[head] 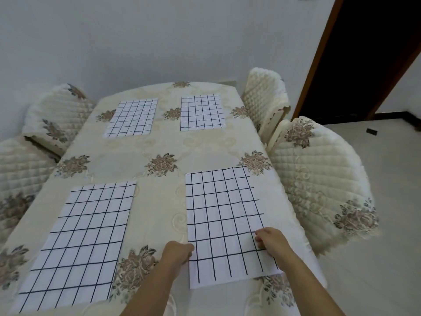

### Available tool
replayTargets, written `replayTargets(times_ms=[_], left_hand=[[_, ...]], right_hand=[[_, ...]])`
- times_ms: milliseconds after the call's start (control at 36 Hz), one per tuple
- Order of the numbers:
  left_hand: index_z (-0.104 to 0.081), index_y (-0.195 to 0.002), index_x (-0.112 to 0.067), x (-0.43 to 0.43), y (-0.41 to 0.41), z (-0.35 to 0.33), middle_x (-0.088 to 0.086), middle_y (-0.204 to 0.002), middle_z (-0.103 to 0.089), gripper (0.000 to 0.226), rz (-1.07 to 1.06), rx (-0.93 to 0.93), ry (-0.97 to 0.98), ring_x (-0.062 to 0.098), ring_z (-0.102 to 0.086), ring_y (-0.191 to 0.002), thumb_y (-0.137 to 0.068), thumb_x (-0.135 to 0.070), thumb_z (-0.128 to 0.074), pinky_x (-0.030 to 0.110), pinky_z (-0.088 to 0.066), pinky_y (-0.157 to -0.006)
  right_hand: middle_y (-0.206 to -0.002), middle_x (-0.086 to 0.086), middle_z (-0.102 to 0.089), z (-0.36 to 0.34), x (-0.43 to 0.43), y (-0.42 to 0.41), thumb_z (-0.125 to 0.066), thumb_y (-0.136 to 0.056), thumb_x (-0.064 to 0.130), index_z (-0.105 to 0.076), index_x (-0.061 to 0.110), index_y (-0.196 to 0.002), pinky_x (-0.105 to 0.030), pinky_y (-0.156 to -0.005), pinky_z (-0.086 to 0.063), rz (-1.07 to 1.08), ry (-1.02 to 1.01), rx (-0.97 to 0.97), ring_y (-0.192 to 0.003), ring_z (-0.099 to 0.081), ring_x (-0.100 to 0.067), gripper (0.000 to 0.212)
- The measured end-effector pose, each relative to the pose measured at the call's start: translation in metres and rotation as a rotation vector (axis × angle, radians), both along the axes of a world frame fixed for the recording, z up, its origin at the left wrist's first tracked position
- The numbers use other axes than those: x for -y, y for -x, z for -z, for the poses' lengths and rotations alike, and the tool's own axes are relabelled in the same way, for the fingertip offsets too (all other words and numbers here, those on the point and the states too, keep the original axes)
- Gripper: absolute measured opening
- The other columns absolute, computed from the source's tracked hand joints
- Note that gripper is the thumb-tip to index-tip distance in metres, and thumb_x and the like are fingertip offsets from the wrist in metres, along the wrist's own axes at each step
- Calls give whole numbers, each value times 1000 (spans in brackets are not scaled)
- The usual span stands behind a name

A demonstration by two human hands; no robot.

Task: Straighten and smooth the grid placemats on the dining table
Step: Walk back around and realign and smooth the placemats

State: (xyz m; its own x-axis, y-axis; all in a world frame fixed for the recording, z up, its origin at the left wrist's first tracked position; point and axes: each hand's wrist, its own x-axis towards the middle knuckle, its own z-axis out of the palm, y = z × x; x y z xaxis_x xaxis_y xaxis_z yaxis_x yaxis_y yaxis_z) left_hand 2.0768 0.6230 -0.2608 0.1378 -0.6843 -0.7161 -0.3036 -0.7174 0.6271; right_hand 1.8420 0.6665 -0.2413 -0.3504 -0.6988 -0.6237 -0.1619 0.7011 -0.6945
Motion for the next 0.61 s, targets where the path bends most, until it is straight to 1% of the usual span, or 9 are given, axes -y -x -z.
replayTargets(times_ms=[111, 222, 306, 361, 417, 472, 500, 556, 611], left_hand=[[-46, -53, -6, 3, 0, 5, 7, -50, -44, 31, -4, -19, -3, 16, -35, -45, -81, 0, -59, 22, -26, -50], [-44, -54, -7, 7, -3, 8, 8, -51, -44, 31, -12, 9, 13, 16, -35, -46, -79, 3, -58, 22, -25, -51], [-45, -46, -6, 10, -8, 9, 6, -36, -44, 37, -2, 36, 31, 16, -35, -40, -78, 9, -56, 19, -24, -46], [-46, -44, -5, 12, -13, 10, 4, -30, -44, 39, 0, 41, 33, 16, -35, -39, -79, 9, -56, 17, -25, -43], [-46, -43, -6, 12, -17, 10, 4, -31, -46, 40, -7, 53, 38, 16, -37, -38, -79, 9, -57, 15, -26, -40], [-45, -44, -5, 12, -21, 12, 4, -31, -46, 40, -8, 68, 40, 15, -38, -36, -79, 10, -56, 12, -26, -36], [-45, -44, -5, 12, -23, 13, 4, -31, -47, 40, -11, 73, 39, 15, -38, -36, -79, 10, -56, 12, -26, -34], [-46, -48, -5, 11, -26, 14, 3, -31, -47, 37, -8, 94, 30, 16, -40, -39, -80, 10, -55, 12, -29, -34], [-46, -52, -7, 12, -28, 14, -7, -25, -45, 34, 12, 122, 22, 16, -45, -47, -82, 7, -57, 15, -40, -43]], right_hand=[[-77, -8, -58, 2, 3, 1, -44, -95, 12, -57, 4, -86, -25, -57, -39, 20, 9, 10, -63, -51, -17, 18], [-73, -8, -57, 5, 6, -1, -43, -95, 8, -58, 2, -89, -23, -54, -40, 56, 34, 42, -59, -50, -18, 17], [-74, -8, -59, 8, 7, -4, -42, -95, 9, -59, 3, -92, -24, -54, -41, 80, 59, 58, -60, -52, -18, 18], [-75, -8, -61, 10, 7, -7, -42, -95, 9, -60, 5, -91, -25, -57, -44, 84, 70, 60, -61, -55, -18, 18], [-76, -8, -63, 12, 8, -10, -43, -95, 9, -60, 7, -90, -29, -66, -48, 89, 78, 67, -62, -57, -19, 18], [-76, -8, -63, 14, 10, -13, -43, -94, 9, -60, 7, -88, -32, -70, -48, 87, 80, 74, -62, -57, -20, 18], [-75, -9, -63, 15, 10, -14, -43, -94, 8, -60, 7, -87, -31, -68, -48, 84, 81, 80, -62, -57, -20, 18], [-75, -8, -62, 15, 11, -17, -43, -94, 9, -59, 8, -85, -26, -59, -46, 76, 75, 89, -60, -56, -19, 19], [-73, -8, -62, 17, 12, -20, -42, -94, 8, -58, 9, -84, -22, -51, -40, 72, 69, 94, -57, -54, -17, 20]])
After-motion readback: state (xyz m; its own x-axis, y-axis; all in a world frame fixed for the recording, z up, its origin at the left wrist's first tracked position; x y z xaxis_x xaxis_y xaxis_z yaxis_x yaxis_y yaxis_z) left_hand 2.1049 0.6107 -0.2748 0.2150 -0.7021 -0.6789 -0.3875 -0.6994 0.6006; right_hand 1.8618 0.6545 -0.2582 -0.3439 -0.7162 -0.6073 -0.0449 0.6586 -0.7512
